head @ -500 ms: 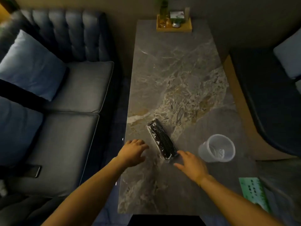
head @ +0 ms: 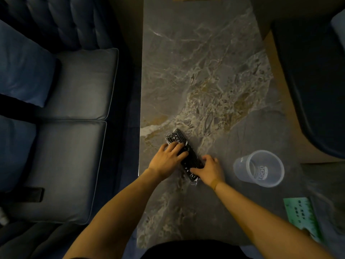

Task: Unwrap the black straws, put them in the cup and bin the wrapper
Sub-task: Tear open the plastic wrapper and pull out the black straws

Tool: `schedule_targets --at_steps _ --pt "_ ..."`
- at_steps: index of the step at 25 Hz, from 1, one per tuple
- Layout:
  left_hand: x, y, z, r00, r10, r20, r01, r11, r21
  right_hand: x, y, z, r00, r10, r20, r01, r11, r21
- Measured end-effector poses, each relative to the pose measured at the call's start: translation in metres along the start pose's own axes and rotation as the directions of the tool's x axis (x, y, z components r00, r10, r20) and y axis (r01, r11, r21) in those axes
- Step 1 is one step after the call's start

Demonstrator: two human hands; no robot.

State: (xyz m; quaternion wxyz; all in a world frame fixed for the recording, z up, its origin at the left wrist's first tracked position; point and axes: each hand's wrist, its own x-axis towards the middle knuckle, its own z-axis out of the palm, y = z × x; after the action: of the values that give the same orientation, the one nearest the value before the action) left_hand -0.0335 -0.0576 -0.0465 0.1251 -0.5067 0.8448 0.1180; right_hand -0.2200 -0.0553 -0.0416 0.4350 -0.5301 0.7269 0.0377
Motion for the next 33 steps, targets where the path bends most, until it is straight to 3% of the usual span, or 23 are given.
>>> schedule_targets --at_steps 5,11,18,22,27,30,33 --pt "0.0 -0.003 0.005 0.998 -0.014 -0.053 0.013 1.0 -0.018 0.011 -0.002 0.004 0.993 0.103 0.064 -0.116 0.958 0.262" --pt "-0.005 -0.005 0.008 0.996 0.0 -0.084 -0.006 0.998 -0.062 0.002 -0.016 -0.007 0.944 0.135 0.302 -0.278 0.82 0.501" --pt "-0.019 -0.008 -0.008 0.976 0.052 -0.212 -0.078 0.99 -0.119 -0.03 -0.028 -0.038 0.923 -0.108 0.369 -0.198 0.688 0.698" --pt "-0.034 0.001 -0.033 0.947 -0.024 -0.322 -0.076 0.953 -0.295 -0.049 -0.04 -0.063 0.922 -0.202 0.329 -0.118 0.665 0.737" --pt "-0.056 0.019 -0.072 0.923 -0.147 -0.356 -0.028 0.897 -0.442 -0.081 -0.05 -0.083 0.914 -0.255 0.317 -0.125 0.564 0.816" --pt "-0.069 0.032 -0.091 0.919 -0.253 -0.301 0.031 0.81 -0.585 -0.101 -0.05 -0.091 0.9 -0.347 0.263 -0.046 0.526 0.849" --pt "-0.083 0.045 -0.102 0.907 -0.364 -0.211 0.017 0.533 -0.846 -0.122 -0.048 -0.092 0.892 -0.428 0.146 0.146 0.579 0.802"
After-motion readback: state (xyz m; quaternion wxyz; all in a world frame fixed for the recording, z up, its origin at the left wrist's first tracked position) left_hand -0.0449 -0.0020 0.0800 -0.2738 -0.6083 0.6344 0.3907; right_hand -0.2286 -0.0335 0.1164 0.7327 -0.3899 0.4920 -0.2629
